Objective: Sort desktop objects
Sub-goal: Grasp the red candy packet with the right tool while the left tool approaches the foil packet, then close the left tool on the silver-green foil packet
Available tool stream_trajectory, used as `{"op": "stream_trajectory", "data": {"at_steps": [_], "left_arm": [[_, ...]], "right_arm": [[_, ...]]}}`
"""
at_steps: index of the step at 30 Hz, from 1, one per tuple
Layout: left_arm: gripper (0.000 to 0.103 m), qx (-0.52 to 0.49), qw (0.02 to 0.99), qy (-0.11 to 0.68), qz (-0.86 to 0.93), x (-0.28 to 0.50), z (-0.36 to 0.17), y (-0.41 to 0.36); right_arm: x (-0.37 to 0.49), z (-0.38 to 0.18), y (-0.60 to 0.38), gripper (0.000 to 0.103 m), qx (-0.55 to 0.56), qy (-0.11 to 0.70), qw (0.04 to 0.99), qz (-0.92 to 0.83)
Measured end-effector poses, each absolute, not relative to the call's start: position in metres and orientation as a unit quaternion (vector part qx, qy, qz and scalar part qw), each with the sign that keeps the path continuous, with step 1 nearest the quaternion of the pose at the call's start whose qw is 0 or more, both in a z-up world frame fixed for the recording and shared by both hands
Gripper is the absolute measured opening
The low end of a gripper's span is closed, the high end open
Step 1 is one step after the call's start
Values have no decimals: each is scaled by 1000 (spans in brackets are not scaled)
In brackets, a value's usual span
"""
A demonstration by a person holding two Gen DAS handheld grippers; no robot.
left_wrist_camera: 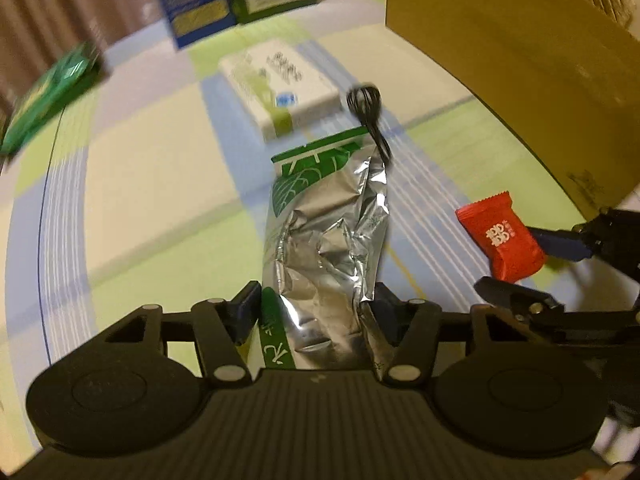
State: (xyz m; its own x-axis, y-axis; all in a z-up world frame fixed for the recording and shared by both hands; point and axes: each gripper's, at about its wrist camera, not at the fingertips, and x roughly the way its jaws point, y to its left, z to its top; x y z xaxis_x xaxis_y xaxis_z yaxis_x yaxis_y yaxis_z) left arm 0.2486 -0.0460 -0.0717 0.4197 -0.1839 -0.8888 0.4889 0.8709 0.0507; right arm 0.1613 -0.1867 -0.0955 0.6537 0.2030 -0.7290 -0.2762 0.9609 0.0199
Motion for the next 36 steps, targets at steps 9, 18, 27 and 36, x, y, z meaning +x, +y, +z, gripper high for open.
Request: {"op": "stream_trajectory", "data": {"at_steps": [9, 18, 27, 36], "left_arm": [[65, 104, 822, 526, -191, 150, -60, -41], [79, 76, 836, 517, -166, 136, -52, -28], [84, 118, 823, 520, -197, 154, -65, -44], [82, 153, 801, 540, -209, 160, -79, -64]], "right_arm": [[81, -86, -202, 47, -25, 423, 893, 151], [78, -85, -211, 66, 9, 405, 906, 126], [84, -94, -203, 54, -33, 388, 913, 124], [85, -94, -211, 41, -32, 386, 916, 106]]}}
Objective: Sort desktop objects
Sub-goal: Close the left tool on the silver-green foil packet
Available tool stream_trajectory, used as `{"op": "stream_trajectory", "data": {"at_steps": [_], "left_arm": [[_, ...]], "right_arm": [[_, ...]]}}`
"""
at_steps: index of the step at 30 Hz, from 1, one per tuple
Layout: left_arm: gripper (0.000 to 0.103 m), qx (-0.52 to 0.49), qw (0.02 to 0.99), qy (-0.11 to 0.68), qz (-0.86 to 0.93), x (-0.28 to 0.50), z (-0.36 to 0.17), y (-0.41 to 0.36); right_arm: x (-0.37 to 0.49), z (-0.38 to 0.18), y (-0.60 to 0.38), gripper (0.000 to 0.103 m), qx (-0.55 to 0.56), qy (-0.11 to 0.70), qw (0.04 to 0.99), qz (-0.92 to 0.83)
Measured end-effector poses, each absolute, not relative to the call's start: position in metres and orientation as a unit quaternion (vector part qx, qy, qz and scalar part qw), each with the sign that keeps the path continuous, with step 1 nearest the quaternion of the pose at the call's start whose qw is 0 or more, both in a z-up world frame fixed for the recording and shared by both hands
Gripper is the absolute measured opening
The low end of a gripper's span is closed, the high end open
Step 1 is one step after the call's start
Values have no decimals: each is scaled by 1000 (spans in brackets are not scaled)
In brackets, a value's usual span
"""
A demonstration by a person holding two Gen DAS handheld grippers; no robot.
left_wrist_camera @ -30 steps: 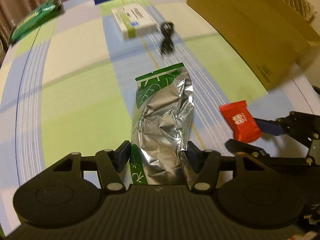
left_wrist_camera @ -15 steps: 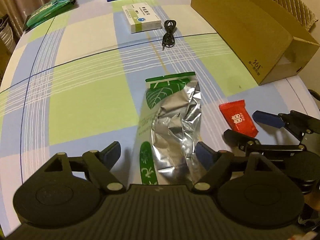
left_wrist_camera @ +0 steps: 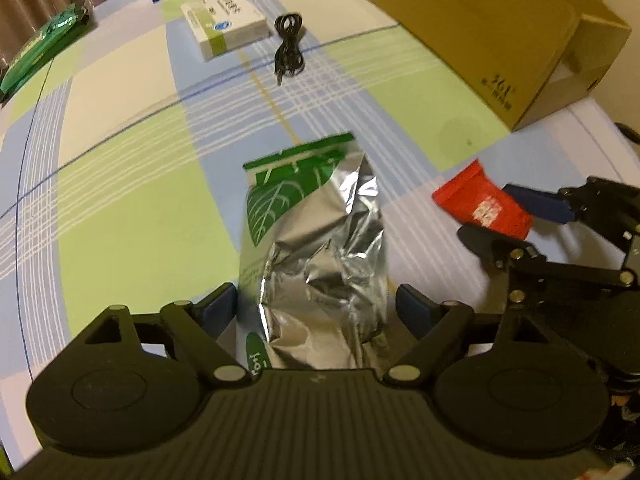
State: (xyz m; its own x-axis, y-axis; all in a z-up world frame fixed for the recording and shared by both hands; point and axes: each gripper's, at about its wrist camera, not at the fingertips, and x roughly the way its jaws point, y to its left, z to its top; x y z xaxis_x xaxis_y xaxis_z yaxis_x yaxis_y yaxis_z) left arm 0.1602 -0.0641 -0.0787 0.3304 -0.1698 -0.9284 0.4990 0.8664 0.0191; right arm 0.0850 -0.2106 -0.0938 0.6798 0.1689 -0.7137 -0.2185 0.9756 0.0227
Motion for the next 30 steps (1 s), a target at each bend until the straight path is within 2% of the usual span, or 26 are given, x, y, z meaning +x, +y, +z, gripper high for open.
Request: {"op": "stream_trajectory", "data": {"at_steps": [5, 8, 10, 12, 15, 17, 18, 21, 24, 26, 28, 30], "left_arm": [[80, 141, 802, 543, -205, 157, -80, -57], [70, 132, 806, 541, -201, 155, -77, -54], [58, 128, 808, 540, -198, 153, -74, -54], [54, 129, 811, 536, -195, 150, -71, -54], [54, 122, 813, 534, -194, 150, -72, -52], [60, 122, 814, 535, -193, 151, -73, -51], [66, 121, 813, 537, -190, 151, -74, -51], [74, 134, 811, 536, -193, 152, -78, -54], [74, 131, 810, 537, -194, 154, -79, -54], [70, 131, 810, 537, -196, 154, -78, -54], [54, 131, 810, 536, -197, 152, -75, -55], [49, 131, 813, 534, -194, 150, -72, -55]], "right_arm": [[88, -95, -209, 41, -38, 382, 917, 108], [88, -95, -207, 41, -43, 380, 918, 107], [87, -96, -206, 41, -44, 380, 917, 110], [87, -96, -206, 41, -45, 382, 916, 112], [86, -96, -206, 41, -46, 381, 916, 113], [86, -96, -206, 41, -46, 381, 916, 113], [86, -96, -206, 41, -46, 381, 916, 113], [86, -96, -205, 41, -47, 381, 916, 114], [87, -96, -204, 41, -48, 381, 916, 114], [87, -96, -204, 41, -48, 381, 916, 113], [87, -96, -204, 41, -47, 382, 916, 114], [87, -96, -204, 41, -47, 382, 916, 115]]}}
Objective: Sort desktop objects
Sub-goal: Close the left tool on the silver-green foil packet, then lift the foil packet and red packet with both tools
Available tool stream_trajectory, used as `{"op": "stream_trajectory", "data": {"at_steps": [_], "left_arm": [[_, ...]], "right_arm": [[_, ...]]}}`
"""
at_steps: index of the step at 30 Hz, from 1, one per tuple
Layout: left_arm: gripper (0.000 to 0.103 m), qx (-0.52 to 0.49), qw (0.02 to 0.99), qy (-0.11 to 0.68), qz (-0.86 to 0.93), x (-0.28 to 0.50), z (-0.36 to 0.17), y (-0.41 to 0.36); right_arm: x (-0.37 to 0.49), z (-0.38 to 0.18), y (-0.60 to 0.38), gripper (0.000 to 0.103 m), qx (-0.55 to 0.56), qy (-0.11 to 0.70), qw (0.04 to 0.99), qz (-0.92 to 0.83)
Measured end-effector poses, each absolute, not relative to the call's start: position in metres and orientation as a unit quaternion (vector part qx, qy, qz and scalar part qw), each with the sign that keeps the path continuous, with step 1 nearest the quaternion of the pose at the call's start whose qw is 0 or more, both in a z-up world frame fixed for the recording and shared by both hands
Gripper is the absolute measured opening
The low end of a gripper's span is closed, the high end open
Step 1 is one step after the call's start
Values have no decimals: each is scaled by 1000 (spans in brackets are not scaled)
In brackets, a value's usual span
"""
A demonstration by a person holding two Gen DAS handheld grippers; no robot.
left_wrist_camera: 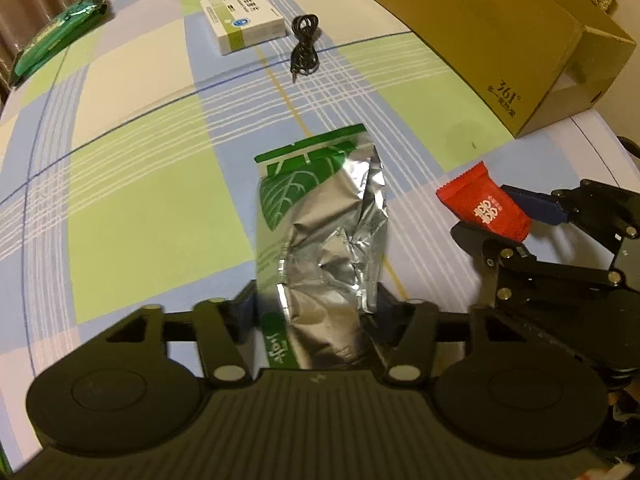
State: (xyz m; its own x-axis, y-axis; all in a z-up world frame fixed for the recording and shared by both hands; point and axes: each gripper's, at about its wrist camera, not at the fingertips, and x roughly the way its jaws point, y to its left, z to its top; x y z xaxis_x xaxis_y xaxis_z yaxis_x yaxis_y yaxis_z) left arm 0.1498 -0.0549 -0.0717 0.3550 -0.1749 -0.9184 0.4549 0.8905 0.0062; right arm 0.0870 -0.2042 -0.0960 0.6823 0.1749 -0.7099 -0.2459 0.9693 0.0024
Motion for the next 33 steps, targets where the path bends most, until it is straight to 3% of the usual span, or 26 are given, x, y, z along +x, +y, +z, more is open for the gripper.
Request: {"op": "stream_trajectory", "data": {"at_steps": [4, 6, 11, 33], "left_arm": [[45, 110, 813, 536, -199, 145, -67, -52], [45, 104, 814, 536, -196, 141, -67, -52], [45, 93, 816, 538, -190, 135, -65, -50], [45, 77, 833, 519, -177, 98, -31, -51]], "right_arm": [[87, -96, -204, 40, -46, 383, 915, 116], [86, -96, -204, 33, -45, 383, 915, 116], [85, -93, -206, 29, -38, 385, 915, 117], [45, -62, -224, 28, -20, 357, 927, 112]]}}
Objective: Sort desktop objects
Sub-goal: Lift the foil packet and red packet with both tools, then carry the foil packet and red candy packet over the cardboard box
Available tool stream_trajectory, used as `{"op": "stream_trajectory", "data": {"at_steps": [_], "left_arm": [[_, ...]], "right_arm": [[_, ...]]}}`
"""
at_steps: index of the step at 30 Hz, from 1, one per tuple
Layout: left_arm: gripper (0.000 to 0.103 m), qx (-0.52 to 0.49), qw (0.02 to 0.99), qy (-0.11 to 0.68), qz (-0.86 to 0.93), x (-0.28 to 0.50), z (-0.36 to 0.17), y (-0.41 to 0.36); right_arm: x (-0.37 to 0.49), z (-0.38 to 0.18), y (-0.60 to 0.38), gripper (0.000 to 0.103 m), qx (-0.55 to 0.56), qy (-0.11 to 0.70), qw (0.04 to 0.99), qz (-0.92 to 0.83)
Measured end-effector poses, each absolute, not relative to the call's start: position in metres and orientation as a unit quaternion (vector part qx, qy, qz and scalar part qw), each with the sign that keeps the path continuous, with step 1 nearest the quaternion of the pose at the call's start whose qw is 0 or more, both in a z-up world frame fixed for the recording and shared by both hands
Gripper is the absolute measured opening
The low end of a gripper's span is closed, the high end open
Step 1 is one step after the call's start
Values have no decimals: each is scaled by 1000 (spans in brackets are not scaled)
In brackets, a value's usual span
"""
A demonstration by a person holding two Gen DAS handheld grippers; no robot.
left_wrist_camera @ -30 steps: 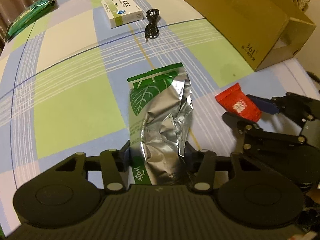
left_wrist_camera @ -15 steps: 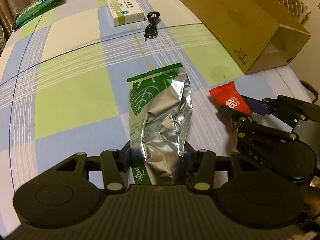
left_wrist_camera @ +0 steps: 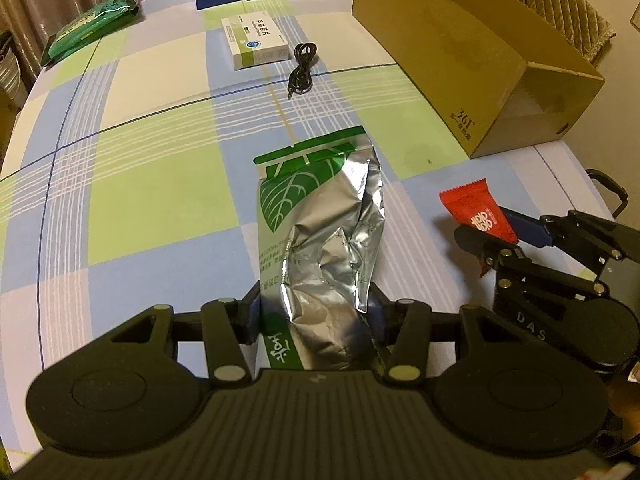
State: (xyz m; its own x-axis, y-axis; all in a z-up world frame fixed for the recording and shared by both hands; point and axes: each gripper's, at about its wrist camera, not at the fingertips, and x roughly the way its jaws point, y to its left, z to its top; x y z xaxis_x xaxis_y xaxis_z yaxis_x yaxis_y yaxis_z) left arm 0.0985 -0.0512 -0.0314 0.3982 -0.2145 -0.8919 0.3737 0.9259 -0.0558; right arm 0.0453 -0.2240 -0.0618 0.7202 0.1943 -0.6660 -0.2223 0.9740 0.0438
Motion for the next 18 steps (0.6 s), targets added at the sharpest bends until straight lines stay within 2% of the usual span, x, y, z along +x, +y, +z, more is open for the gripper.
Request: {"op": "stream_trajectory", "data": {"at_steps": [18], "left_arm": [[45, 58, 845, 497, -187, 72, -4, -60]], "right_arm": [[17, -33, -239, 28, 5, 330, 938, 106]]}}
